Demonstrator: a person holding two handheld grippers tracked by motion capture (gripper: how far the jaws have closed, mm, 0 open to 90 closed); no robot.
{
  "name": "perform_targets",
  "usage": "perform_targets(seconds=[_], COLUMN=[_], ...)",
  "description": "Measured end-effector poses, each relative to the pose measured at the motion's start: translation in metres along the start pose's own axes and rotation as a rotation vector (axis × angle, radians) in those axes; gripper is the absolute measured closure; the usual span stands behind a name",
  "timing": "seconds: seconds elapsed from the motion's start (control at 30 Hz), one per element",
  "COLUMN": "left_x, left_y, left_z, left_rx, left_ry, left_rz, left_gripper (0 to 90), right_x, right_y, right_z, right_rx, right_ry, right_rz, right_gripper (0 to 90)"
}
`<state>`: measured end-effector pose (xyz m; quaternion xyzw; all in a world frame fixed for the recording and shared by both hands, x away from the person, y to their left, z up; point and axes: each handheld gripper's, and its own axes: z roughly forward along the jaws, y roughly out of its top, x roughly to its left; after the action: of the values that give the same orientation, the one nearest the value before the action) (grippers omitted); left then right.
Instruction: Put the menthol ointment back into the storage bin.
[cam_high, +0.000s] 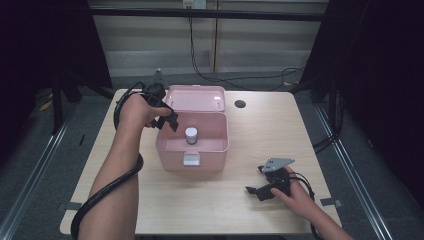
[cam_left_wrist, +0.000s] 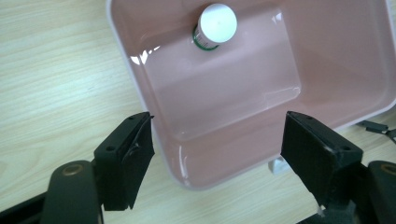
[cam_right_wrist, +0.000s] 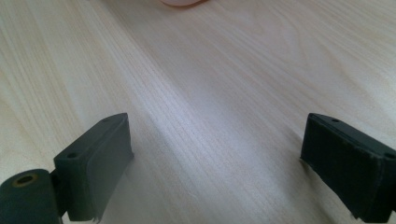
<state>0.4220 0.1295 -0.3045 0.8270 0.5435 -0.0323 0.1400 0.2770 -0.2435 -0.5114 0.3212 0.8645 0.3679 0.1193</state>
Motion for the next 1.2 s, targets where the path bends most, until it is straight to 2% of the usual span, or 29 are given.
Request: perform_targets(seconds=[0.3,0.63,0.9,1.1,1.2], left_x=[0.01,0.028,0.038,0.044,0.046], left_y=[-0.017,-0.044,-0.061,-0.074,-0.082], left_z=[-0.012,-0.023,-0.02,-0.014,-0.007], left_rx=[-0.016,-0.025,-0.017,-0.021,-0.024], left_ry=[-0.001,-0.002,0.0,-0.008,-0.014], left_rz=[-0.006,-0.019,-0.023,-0.005,0.009], left_gripper=[24.9,24.9,24.9,24.9,24.8], right_x=[0.0,0.0,0.0,0.0,0.0], right_y=[0.0,0.0,0.0,0.0,0.0], right_z=[0.0,0.0,0.0,0.0,0.0], right_rx=[-0.001,-0.002,-0.003,-0.002,-0.002], right_ry=[0.001,-0.001,-0.001,-0.002,-0.003], right_rz=[0.0,-0.003,-0.001,0.002,0.002], right_gripper=[8.2,8.2,8.2,8.2,8.2])
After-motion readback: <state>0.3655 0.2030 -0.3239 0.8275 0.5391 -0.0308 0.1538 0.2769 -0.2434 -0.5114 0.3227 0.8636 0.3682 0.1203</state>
